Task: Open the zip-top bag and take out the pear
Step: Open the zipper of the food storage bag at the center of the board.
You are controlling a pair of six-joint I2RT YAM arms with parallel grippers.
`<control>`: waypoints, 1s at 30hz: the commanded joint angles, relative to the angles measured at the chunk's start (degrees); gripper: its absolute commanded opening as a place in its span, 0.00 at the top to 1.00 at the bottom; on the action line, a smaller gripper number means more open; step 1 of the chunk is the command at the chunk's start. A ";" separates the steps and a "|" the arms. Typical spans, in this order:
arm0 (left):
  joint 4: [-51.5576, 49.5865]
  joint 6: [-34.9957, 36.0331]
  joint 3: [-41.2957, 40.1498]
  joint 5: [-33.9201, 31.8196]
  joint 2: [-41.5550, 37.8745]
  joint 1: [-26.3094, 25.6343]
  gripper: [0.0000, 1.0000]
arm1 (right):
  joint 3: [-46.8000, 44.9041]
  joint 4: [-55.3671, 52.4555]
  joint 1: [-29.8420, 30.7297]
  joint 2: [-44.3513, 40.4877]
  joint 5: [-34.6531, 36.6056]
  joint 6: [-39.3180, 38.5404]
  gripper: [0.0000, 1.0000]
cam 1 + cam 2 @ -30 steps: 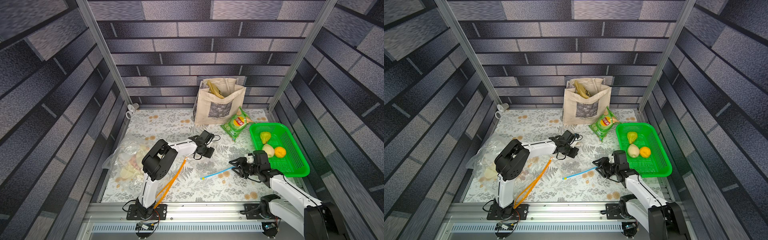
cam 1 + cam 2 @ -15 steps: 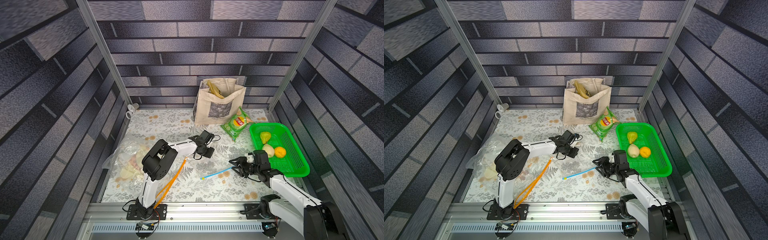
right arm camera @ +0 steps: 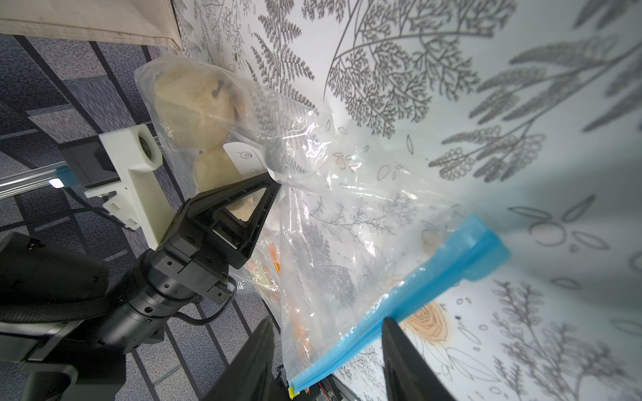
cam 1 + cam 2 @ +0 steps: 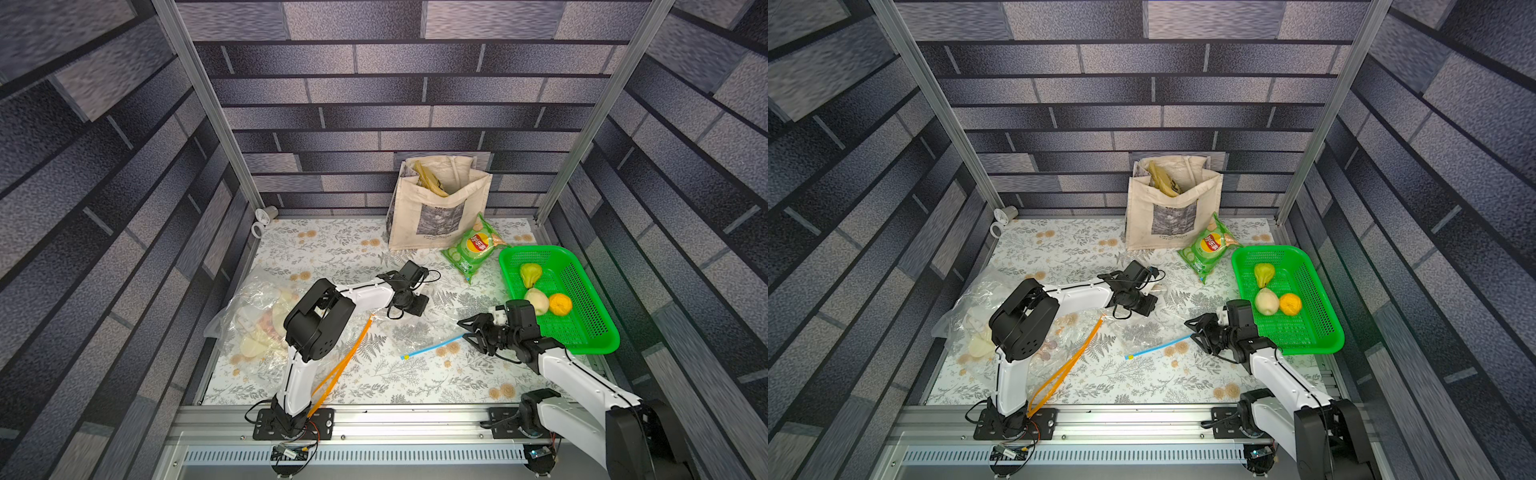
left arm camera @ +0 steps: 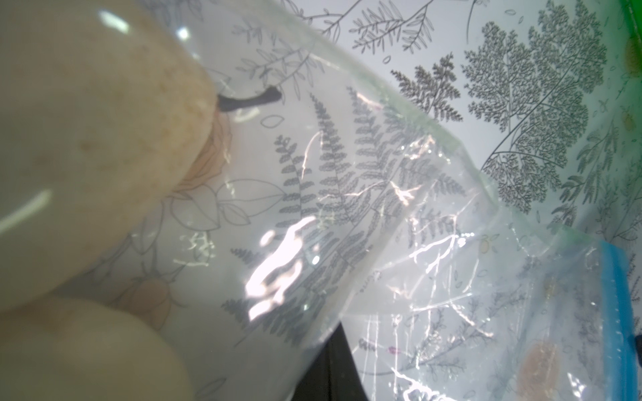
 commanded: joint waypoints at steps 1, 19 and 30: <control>-8.08 -0.35 -1.58 -2.02 3.38 0.05 1.00 | 0.87 -0.48 -0.39 -1.36 -0.64 -0.67 0.48; -8.07 -0.50 -1.38 -2.02 3.63 0.05 1.00 | 0.79 -0.69 -0.75 0.01 -1.08 -1.06 0.48; -8.32 -0.33 -0.96 -2.02 3.76 0.05 1.00 | 0.74 -1.58 -0.88 -0.76 -1.20 -1.32 0.48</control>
